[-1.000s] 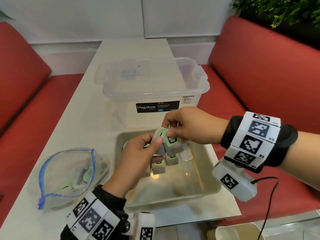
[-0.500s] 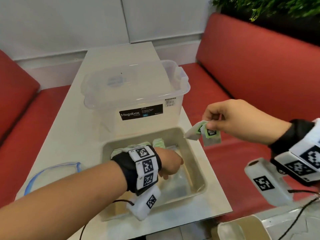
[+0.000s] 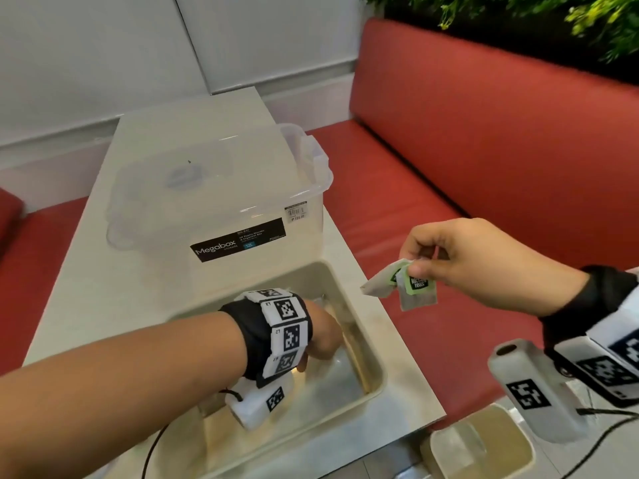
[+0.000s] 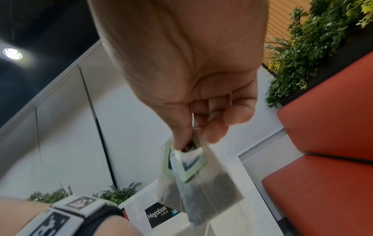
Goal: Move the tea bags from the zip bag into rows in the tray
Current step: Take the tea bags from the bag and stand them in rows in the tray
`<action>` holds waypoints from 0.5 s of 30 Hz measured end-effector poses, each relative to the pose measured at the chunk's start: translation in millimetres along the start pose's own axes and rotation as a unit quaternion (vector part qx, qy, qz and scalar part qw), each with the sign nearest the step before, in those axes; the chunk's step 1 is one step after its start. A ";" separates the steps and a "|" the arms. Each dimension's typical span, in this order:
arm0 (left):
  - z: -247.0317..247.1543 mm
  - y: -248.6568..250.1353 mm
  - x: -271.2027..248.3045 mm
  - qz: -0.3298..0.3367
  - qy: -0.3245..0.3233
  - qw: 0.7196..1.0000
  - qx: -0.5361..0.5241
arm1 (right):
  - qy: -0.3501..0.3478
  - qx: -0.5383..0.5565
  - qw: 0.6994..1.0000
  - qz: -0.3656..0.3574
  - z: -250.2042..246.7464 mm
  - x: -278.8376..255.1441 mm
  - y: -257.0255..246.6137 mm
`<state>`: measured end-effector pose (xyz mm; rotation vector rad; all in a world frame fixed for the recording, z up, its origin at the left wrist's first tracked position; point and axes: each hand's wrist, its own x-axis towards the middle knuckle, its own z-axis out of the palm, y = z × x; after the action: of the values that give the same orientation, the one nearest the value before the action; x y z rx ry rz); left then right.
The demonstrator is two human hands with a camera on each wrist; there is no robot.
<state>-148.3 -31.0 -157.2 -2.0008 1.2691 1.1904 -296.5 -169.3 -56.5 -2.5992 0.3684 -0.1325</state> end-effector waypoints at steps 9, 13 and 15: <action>0.0 26.5 -22.3 -0.021 -0.002 0.984 0.179 | -0.001 0.021 1.000 0.015 7.1 -2.9 8.6; -2.1 26.8 -30.8 -0.021 0.004 0.984 0.180 | -0.005 0.017 1.000 0.016 8.5 -2.3 9.2; -1.2 19.9 -30.5 -0.013 0.033 0.992 0.125 | -0.005 0.019 1.000 0.015 8.8 -2.3 8.5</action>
<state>-171.3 -26.5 -129.3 -1.8790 1.3462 0.9098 -299.3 -171.6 -68.4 -2.5547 0.3959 -0.1145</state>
